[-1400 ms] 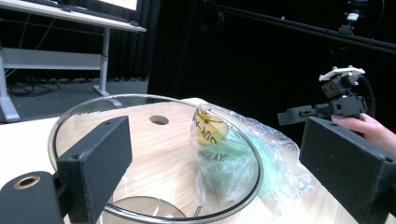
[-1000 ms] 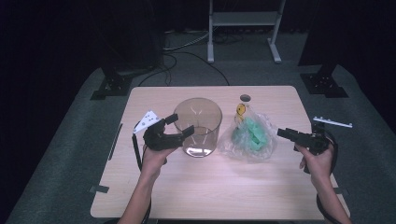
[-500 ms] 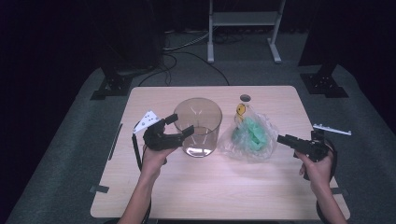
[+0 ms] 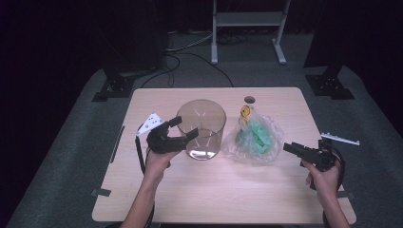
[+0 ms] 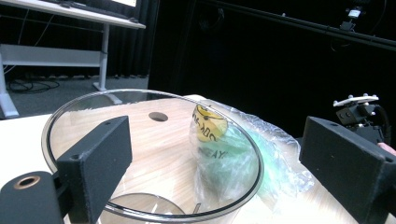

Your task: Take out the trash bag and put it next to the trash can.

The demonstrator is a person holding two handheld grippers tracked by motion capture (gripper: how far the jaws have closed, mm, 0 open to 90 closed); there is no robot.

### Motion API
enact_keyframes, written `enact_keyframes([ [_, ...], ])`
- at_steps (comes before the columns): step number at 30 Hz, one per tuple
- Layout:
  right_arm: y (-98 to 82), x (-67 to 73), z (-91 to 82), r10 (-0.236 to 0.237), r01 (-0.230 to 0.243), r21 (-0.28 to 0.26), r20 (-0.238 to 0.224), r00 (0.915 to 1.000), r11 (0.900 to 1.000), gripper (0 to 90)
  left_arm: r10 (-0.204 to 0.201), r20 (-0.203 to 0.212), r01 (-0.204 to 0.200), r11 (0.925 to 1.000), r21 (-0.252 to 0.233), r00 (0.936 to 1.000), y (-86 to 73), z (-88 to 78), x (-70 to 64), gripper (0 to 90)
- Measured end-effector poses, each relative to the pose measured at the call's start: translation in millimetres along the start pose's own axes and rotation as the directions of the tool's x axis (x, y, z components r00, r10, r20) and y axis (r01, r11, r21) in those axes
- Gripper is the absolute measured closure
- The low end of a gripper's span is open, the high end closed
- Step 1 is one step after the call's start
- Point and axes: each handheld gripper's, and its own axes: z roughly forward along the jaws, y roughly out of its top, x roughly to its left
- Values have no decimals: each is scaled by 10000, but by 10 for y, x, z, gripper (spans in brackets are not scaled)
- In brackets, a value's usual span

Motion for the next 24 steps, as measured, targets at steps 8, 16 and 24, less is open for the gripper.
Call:
enact_keyframes([
  [8, -109, -13, -43, 145, -147, -137, -118, 9998, 9998, 422, -7, -12, 7, 10000, -16, 10000, 4, -9, 4, 82],
  [16, -182, 31, -68, 46, -51, -284, -190, 9998, 9996, 419, -22, -10, 22, 10000, -19, 10000, 4, -9, 2, 81],
  [24, -318, 60, -108, 25, -42, -623, -277, 9996, 9981, 420, 6, 13, -6, 10000, -70, 10000, 15, -16, -1, 81],
])
